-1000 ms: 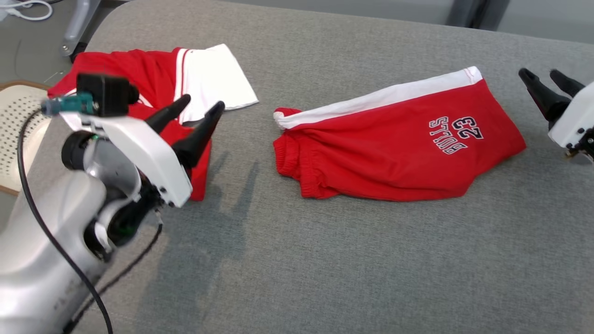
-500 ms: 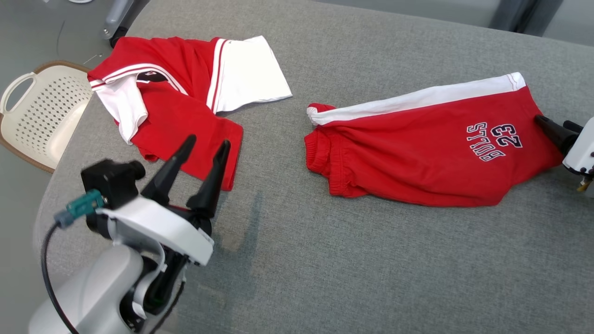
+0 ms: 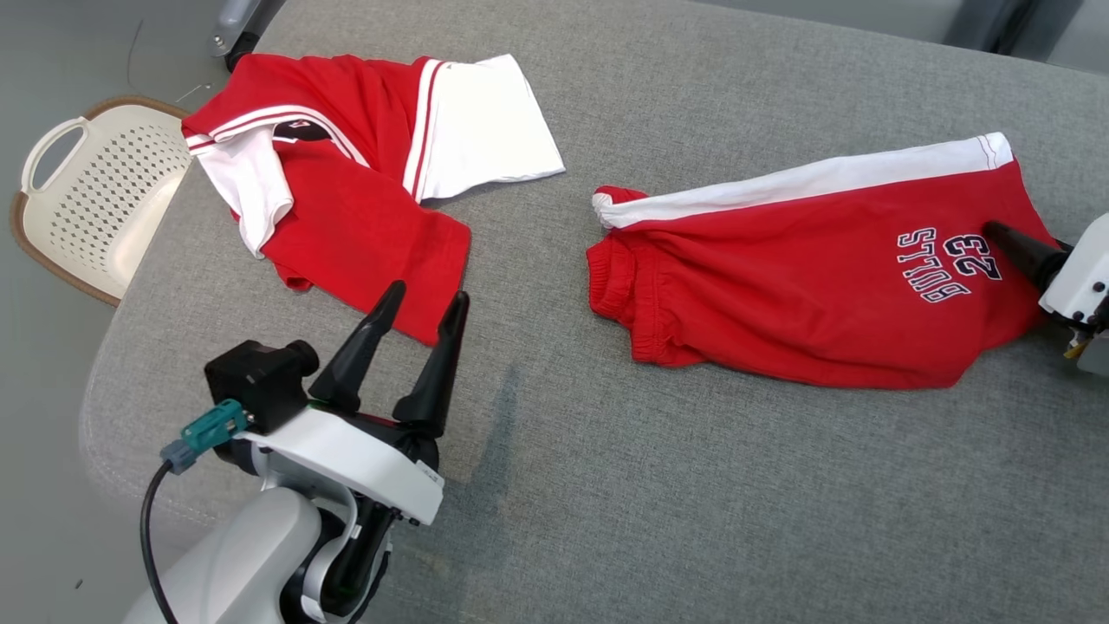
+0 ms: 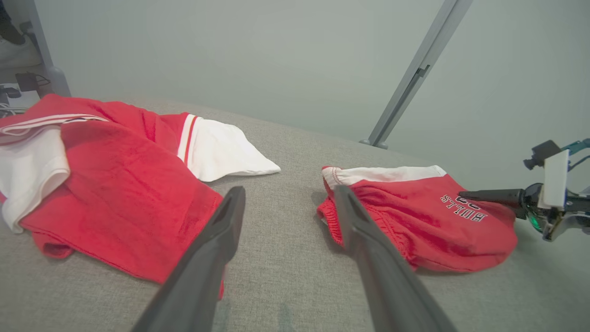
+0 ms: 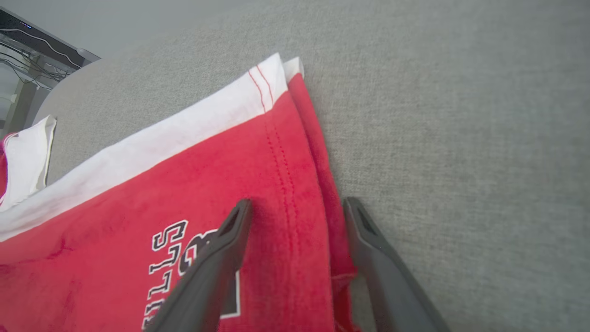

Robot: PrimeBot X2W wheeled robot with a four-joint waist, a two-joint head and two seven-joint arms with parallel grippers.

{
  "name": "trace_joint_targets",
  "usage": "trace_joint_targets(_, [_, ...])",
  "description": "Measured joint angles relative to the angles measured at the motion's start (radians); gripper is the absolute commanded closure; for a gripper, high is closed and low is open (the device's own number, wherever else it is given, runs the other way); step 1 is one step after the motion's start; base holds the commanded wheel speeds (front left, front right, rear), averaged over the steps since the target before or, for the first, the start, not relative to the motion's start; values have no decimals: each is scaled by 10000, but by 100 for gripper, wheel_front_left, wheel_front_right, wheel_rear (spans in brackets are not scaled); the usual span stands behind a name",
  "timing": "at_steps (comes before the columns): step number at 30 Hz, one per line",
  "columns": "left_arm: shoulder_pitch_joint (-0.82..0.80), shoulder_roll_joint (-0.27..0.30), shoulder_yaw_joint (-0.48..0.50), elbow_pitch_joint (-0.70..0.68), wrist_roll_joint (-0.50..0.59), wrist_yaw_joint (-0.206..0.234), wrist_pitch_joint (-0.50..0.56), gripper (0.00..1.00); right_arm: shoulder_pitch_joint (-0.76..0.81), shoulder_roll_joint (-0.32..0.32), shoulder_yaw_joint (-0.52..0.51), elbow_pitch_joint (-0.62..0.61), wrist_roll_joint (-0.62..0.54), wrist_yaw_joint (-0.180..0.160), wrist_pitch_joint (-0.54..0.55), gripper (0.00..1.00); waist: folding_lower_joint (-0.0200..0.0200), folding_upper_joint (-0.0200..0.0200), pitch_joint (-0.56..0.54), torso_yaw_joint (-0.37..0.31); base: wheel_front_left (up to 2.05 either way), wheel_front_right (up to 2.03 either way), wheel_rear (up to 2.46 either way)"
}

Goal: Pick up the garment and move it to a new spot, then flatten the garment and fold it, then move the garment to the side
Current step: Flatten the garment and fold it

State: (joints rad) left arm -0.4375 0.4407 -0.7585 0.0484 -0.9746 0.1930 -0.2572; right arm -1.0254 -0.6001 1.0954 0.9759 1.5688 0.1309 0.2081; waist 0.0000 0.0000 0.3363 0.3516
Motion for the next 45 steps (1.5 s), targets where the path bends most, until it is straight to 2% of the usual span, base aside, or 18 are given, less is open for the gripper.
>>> trace_joint_targets(1, [1,-88,6,46,46,-33,-2,0,0,13,6,-15,0,0,0,1,0,0,-4,14,0,0,0])
trace_joint_targets(2, [2,-224,13,142,125,-84,-17,0,7,38,-12,-98,-2,-2,-36,57,0,0,-16,41,0,0,0])
trace_joint_targets(3, [7,-261,21,194,157,-132,-21,0,31,69,-27,-151,0,-2,-65,95,0,0,-37,47,0,0,0])
trace_joint_targets(4, [14,-295,44,251,171,-151,-27,0,75,121,-25,-201,0,0,-69,100,0,0,-63,45,0,0,0])
trace_joint_targets(14, [373,-431,341,520,240,-314,-69,0,570,247,-251,-575,159,0,-788,100,0,0,-610,-323,0,0,0])
trace_joint_targets(29, [1134,-545,709,573,625,-213,-73,0,2106,-142,-510,-1499,163,0,-2194,100,0,0,-1338,-1561,0,0,0])
trace_joint_targets(36, [1539,-606,1335,543,1615,96,-71,0,2398,-322,-502,-1561,-136,0,-2943,100,0,0,-1568,-2225,0,0,0])
trace_joint_targets(45, [1947,-909,1703,667,2288,-33,-73,0,2547,-598,-443,-1676,-291,0,-3145,100,0,0,-1899,-2566,0,0,0])
